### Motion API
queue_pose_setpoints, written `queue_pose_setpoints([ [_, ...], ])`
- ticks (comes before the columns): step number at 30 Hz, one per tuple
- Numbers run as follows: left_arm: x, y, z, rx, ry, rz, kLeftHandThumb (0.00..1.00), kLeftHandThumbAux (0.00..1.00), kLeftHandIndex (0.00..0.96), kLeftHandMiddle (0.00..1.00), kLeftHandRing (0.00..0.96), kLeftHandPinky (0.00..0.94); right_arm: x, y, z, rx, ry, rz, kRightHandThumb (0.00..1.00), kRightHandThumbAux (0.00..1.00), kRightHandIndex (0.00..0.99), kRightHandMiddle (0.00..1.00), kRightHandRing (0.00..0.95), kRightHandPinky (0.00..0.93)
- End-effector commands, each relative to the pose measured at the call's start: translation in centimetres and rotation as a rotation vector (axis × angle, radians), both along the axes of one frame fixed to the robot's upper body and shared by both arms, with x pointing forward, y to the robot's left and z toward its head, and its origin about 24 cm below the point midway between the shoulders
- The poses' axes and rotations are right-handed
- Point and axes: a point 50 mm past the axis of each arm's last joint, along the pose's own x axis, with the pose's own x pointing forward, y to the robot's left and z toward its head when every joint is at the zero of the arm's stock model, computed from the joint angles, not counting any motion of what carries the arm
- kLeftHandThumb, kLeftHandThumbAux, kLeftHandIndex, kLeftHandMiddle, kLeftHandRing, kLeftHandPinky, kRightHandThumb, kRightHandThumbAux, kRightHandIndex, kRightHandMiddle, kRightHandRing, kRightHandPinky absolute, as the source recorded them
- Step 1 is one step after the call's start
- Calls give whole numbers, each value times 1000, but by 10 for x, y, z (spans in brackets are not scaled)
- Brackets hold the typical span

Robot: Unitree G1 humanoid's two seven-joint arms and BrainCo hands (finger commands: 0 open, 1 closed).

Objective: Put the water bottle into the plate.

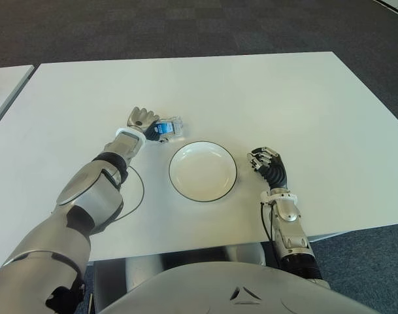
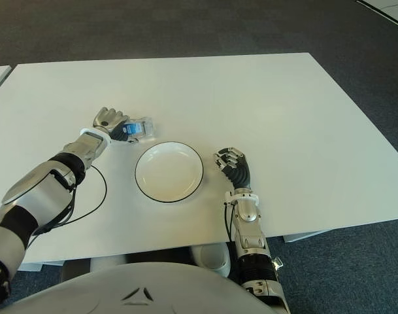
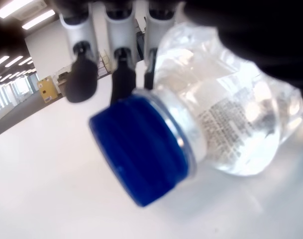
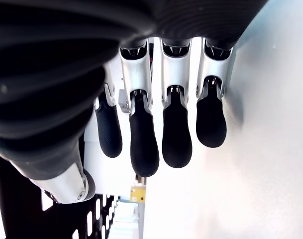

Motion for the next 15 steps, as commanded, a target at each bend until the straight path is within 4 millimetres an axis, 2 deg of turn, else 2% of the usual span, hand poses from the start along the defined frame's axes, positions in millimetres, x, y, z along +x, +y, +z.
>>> queue_pose_setpoints([
  [1,-33,3,-42,65,215,-14,848,669,397,570,744,759,-7,-2,-11,4,72,-16,705,728,435,643,652,670],
  [15,-35,7,-43,-57,206,70,853,665,407,580,819,843,-5,-2,-11,11,74,-15,704,728,435,650,654,667],
])
